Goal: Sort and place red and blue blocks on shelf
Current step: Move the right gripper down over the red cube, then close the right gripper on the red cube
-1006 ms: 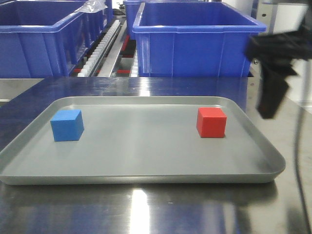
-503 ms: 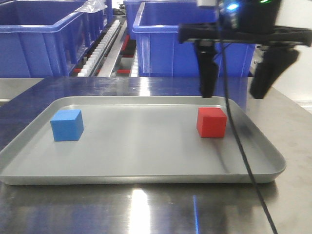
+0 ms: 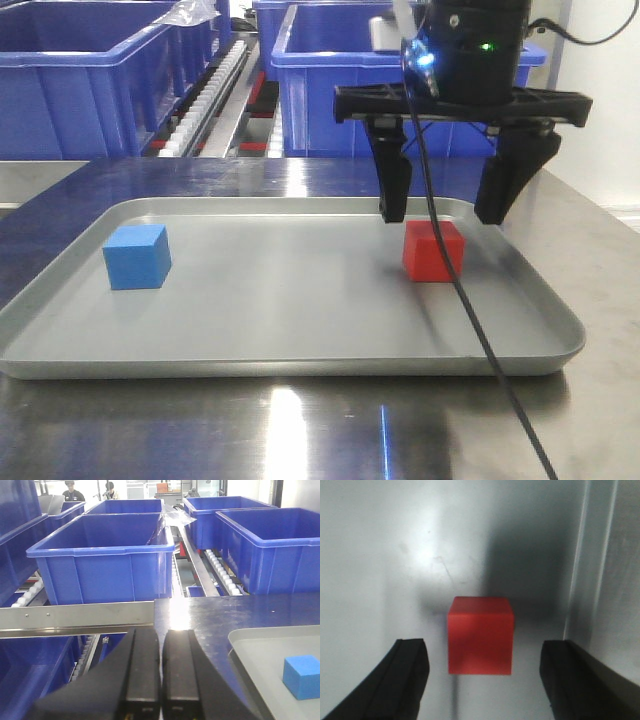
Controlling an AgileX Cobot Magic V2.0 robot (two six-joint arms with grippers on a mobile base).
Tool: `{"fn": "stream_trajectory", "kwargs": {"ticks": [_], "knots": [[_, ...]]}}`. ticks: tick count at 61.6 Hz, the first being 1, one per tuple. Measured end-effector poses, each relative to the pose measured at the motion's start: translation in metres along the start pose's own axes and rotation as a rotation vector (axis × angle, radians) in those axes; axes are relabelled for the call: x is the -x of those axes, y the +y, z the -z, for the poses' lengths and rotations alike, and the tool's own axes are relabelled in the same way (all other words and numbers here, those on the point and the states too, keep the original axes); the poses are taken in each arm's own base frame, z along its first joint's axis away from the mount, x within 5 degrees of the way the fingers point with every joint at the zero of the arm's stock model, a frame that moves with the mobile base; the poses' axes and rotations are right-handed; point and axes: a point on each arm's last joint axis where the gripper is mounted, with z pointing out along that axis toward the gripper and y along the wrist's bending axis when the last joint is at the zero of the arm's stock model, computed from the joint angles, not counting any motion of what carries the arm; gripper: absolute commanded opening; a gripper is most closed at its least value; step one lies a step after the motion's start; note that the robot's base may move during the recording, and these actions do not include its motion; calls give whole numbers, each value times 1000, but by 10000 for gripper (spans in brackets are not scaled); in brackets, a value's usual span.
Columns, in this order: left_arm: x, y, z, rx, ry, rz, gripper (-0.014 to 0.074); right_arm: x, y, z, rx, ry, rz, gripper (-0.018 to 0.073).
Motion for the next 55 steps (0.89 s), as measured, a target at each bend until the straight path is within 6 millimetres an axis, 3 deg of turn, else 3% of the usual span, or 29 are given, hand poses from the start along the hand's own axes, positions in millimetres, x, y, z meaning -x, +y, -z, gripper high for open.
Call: {"fn": "stream_trajectory", "kwargs": {"ticks": [32,55], "knots": [[0,0,0,0,0,0,124,4,3,-29,-24,43,7,571],[0,0,0,0,0,0,124,4,3,-31,-23,42,7,571]]}}
